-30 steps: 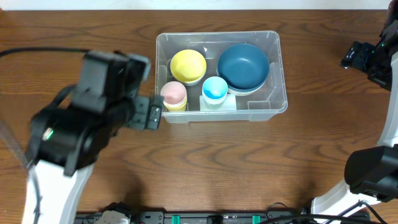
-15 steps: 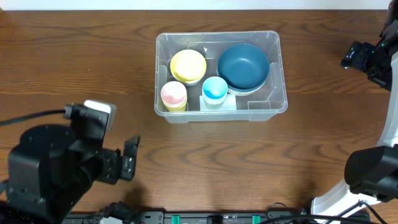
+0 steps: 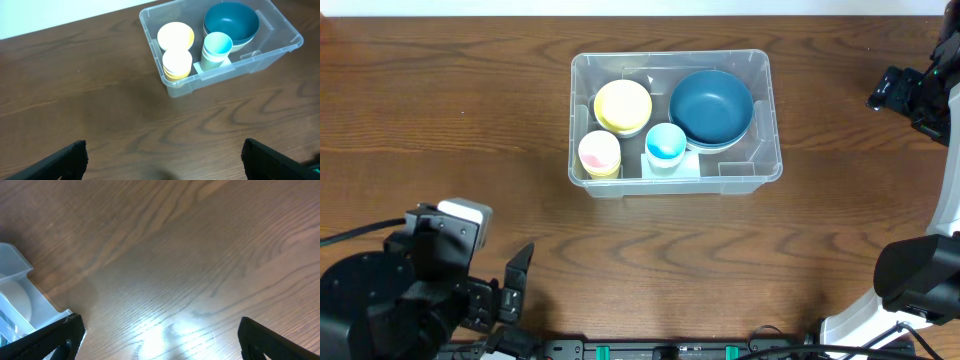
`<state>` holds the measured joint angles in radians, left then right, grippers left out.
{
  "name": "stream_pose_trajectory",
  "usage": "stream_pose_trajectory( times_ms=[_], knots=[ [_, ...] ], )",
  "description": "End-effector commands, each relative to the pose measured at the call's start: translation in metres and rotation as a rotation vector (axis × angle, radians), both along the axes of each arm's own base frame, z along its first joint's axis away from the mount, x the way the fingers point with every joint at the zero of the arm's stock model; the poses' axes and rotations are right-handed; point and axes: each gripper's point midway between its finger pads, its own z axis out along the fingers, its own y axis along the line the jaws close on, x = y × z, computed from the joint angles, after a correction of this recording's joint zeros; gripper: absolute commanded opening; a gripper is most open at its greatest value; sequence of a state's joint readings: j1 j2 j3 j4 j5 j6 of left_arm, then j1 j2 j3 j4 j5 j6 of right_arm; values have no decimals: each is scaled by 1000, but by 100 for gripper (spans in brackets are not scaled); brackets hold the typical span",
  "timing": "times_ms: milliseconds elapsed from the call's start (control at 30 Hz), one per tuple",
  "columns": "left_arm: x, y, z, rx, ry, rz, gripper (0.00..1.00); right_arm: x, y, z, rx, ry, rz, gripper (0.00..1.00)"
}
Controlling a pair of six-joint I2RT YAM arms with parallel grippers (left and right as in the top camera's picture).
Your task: Pack container
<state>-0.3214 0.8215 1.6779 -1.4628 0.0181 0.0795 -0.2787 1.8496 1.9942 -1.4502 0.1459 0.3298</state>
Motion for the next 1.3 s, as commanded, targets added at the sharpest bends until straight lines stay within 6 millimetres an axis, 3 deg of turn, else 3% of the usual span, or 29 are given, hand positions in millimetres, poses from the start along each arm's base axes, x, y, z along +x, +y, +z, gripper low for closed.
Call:
stream_pose_trajectory(
  times_ms=[0, 233, 400, 533, 633, 767, 967, 1133, 1267],
  knots=[
    [-6, 6, 5, 9, -35, 13, 98, -1, -2, -1, 5, 0, -18, 99],
    [-30, 23, 15, -14, -130, 93, 98, -1, -2, -1, 5, 1, -18, 99],
    [-59, 35, 25, -39, -247, 159, 98, -1, -2, -1, 5, 0, -18, 99],
    [-73, 40, 43, -36, -447, 185, 98, -1, -2, -1, 5, 0, -18, 99],
    [-73, 42, 52, -19, -592, 189, 98, -1, -2, -1, 5, 0, -18, 99],
    [-57, 42, 42, -13, -728, 205, 98, -1, -2, -1, 5, 0, -18, 99],
    [-5, 34, 12, -38, -834, 185, 98, -1, -2, -1, 5, 0, -18, 99],
    [39, 28, -34, -46, -854, 166, 98, -1, -2, -1, 5, 0, -18, 99],
    [57, 26, -64, -48, -865, 166, 98, -1, -2, -1, 5, 1, -18, 99]
  ],
)
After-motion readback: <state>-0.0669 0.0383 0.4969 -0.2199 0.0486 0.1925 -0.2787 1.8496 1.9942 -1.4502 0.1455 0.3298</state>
